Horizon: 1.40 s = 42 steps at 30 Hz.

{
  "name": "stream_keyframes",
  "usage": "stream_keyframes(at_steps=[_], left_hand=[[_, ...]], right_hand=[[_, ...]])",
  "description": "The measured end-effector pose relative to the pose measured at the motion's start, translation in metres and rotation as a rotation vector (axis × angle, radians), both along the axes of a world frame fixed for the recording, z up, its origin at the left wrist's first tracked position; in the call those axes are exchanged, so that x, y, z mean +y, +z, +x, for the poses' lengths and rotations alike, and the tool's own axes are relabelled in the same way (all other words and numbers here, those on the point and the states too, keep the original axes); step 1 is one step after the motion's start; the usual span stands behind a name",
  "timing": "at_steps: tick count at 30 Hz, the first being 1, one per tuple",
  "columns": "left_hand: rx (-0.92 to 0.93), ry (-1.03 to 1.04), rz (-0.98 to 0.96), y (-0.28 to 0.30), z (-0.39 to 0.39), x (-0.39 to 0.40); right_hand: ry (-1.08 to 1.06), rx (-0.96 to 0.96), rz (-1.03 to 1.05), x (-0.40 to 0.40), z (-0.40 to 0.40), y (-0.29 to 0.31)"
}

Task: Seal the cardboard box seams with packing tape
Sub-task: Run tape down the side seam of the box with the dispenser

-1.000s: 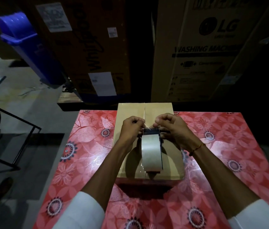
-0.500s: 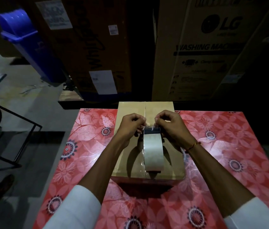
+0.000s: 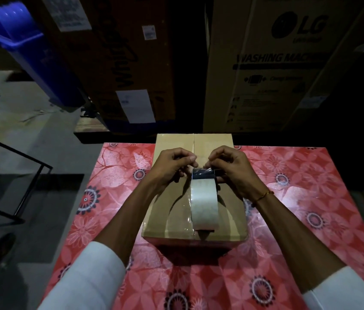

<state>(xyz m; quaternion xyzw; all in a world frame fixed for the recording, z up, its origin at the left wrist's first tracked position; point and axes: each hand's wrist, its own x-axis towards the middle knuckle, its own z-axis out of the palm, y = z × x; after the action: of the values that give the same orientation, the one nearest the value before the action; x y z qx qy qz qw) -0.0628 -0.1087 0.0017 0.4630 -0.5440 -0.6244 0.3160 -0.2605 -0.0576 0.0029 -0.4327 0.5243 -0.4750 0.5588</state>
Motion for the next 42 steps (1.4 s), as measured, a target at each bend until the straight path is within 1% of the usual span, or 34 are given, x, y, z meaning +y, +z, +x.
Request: stream_keyframes(at_steps=[8,14,17,22,25,28,31,35,42], left_hand=[[0.013,0.016,0.028,-0.003,0.002,-0.002],[-0.047,0.03,-0.092,-0.006,-0.004,0.002],[-0.056,0.02,-0.113,-0.006,-0.003,0.003],[0.073,-0.089,0.028,0.0,0.01,0.001],[0.101,-0.079,0.044,0.002,0.019,-0.003],[0.044,-0.077,0.074,0.001,0.018,0.0],[-0.04,-0.068,0.019,-0.001,0.009,0.002],[-0.109,-0.053,-0.032,0.0,0.003,0.001],[-0.105,-0.012,-0.004,-0.001,-0.002,0.0]], right_hand=[[0.076,-0.034,0.02,0.0,-0.006,0.003],[0.127,-0.091,0.104,-0.007,-0.012,0.006],[0.161,-0.104,0.178,-0.013,-0.016,0.007],[0.155,-0.073,0.203,-0.017,-0.016,0.007],[0.133,-0.091,0.194,-0.016,-0.014,0.005],[0.115,-0.089,0.183,-0.015,-0.013,0.004],[0.12,-0.064,0.169,-0.013,-0.012,0.005],[0.108,-0.058,0.143,-0.009,-0.011,0.009],[0.108,-0.018,0.075,-0.003,-0.008,0.009]])
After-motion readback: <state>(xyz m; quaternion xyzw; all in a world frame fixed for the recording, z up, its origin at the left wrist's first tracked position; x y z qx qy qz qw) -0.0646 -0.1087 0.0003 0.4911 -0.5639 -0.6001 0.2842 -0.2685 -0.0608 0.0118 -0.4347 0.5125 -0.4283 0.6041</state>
